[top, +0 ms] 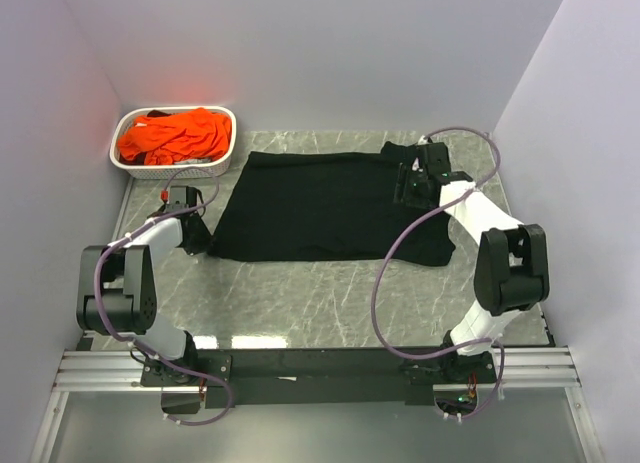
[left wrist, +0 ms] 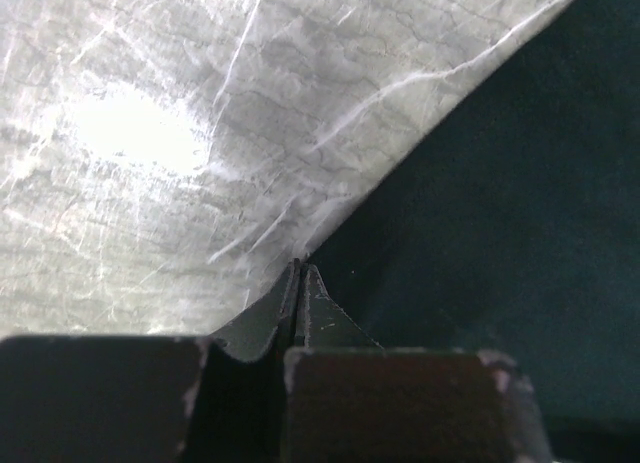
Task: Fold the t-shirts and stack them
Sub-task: Flatten the tshirt out
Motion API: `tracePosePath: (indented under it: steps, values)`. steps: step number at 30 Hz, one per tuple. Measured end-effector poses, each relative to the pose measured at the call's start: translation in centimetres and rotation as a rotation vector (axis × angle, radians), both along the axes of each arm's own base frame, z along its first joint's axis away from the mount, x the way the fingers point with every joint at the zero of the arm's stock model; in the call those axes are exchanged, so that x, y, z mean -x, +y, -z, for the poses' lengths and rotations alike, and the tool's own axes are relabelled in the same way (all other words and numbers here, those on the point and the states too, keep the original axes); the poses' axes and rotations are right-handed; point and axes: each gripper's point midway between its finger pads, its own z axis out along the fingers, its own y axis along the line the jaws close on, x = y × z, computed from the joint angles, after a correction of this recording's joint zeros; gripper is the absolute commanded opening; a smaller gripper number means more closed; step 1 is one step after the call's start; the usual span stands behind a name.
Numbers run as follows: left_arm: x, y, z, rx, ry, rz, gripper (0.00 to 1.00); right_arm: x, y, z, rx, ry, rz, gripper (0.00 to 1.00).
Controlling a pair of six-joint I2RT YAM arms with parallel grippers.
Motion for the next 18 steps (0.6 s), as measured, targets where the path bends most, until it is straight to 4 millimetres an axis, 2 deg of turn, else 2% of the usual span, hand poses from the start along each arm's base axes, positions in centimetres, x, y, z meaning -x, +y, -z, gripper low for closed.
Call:
tracePosePath:
  steps: [4,9,13,18]
  values:
    - [0.2,0.0,-0.6,-0.004,-0.013,-0.001,0.01,0.3,2.7,0.4,-0.014,0.006,-0.071,0.6]
    - [0.2,-0.5,-1.4,-0.032,-0.034,0.021,0.01,-0.9,5.0,1.6,0.016,0.02,-0.153,0.58]
    - [0.2,-0.9,-1.4,-0.042,-0.032,0.035,0.01,-2.5,5.1,3.4,0.053,0.047,-0.177,0.56]
    - [0.2,-0.7,-1.4,-0.054,-0.032,0.03,0.01,-2.8,5.0,5.9,0.082,0.105,-0.205,0.54]
